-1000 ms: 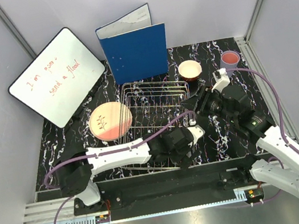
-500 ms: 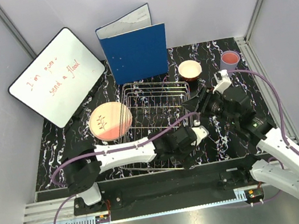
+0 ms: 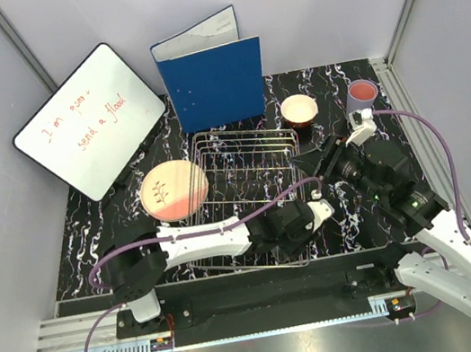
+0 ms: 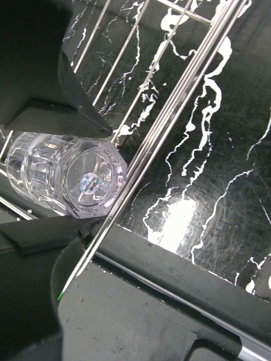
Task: Unload the mixed dishes from the dish rack
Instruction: Pick up the cup from the dish rack, then place the cup at the center of the board.
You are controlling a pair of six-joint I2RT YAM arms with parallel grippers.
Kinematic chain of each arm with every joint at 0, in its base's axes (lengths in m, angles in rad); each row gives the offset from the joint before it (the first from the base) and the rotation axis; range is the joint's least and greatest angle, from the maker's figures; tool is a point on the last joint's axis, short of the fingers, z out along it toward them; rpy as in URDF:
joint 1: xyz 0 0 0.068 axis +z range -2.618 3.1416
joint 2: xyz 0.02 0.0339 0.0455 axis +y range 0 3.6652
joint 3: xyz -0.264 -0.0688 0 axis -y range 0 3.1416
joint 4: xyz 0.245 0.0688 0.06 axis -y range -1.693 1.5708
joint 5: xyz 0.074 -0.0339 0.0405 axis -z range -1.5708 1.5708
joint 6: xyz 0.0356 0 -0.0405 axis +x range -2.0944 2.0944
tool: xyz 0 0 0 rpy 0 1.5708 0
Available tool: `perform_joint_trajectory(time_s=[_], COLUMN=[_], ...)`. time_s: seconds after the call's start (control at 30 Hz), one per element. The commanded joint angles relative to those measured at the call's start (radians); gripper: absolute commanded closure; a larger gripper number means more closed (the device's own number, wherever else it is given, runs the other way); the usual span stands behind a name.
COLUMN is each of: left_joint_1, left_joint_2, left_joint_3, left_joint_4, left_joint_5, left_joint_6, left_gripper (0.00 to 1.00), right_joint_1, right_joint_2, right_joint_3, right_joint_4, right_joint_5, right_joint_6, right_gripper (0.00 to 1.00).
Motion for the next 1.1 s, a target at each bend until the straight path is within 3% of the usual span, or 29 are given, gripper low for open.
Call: perform_joint_trajectory(time_s=[0.0,0.33,0.6,0.67,0.83,0.93,1.07], left_joint_1=[-0.006,0.004,0.120,0.204,0.392,0.453,0.456], left_joint_2=[-0.003,-0.243,-0.541,-0.689,-0.975,-0.986,-0.907], left_joint_3=[-0.032,0.019,0.046,-0.066,-0.380,-0.455,-0.504], left_joint_4=[-0.082,-0.170,-0.156,0.000,0.617,0.836,1.083], left_joint_5=[-0.010,-0.128,-0.220,-0.181,-0.019,0.008,0.060], left_joint_6=[-0.045,-0.035,-0.134,-0.236,-0.511,-0.582,-0.669], left_gripper=[1.00,1.00,1.00,1.00,1.00,1.00,1.00], right_joint_1=[0.007,0.008,0.007,0.007,0.007,0.007,0.007], right_joint_2=[-0.003,0.010,-0.047,-0.059,-0.084,-0.093,-0.057], right_joint_3=[0.043,0.146,0.183,0.160,0.048,-0.015,-0.087], right_joint_4=[-0.006,-0.063,-0.087,-0.049,0.121,0.274,0.478], right_joint_5=[0.017,0.099,0.215,0.169,0.006,-0.101,-0.224], right_joint_6=[-0.015,-0.064,-0.078,-0.063,0.009,0.055,0.152], right_gripper=[0.42,0.42,0.43,0.43,0.45,0.48,0.52])
